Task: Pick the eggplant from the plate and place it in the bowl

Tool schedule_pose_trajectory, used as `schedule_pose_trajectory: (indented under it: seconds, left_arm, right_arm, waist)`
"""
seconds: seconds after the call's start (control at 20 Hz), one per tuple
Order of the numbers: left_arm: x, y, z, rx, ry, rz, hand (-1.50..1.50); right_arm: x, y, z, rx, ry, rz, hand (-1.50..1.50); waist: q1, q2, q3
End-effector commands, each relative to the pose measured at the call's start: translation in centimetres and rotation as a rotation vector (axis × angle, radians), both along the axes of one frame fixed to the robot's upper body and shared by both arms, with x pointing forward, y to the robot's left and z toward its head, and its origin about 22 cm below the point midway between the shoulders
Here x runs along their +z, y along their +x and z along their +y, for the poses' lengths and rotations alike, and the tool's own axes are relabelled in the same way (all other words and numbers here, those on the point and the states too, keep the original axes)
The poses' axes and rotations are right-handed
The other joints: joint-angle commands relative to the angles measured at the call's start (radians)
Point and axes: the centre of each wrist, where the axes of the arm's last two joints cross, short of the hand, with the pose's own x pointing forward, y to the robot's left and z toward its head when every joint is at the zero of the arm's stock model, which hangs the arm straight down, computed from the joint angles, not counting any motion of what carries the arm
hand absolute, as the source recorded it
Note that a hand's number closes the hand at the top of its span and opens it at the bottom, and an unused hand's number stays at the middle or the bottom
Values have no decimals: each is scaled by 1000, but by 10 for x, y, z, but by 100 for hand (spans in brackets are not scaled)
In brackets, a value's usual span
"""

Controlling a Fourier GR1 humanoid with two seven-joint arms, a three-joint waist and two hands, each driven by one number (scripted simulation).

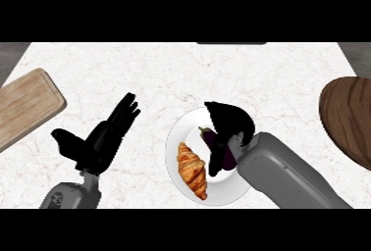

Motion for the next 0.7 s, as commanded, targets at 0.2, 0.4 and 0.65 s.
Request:
schedule_pose_trajectory:
  seconds: [0.2, 0.4, 0.65]
  left_arm:
    - [-9, -1, -9, 0, -9, -3, 0]
    - [-7, -8, -9, 14, 8, 3, 0]
    - [-3, 18, 12, 12, -14, 0, 0]
  right_arm:
    - [-8, 4, 0, -28, -119, 78, -150]
    - [-19, -19, 7, -4, -159, 74, -150]
    - [-44, -19, 13, -23, -157, 64, -150]
  waist:
    - [-4, 0, 0]
    - [-10, -3, 0]
    - [-11, 1, 0]
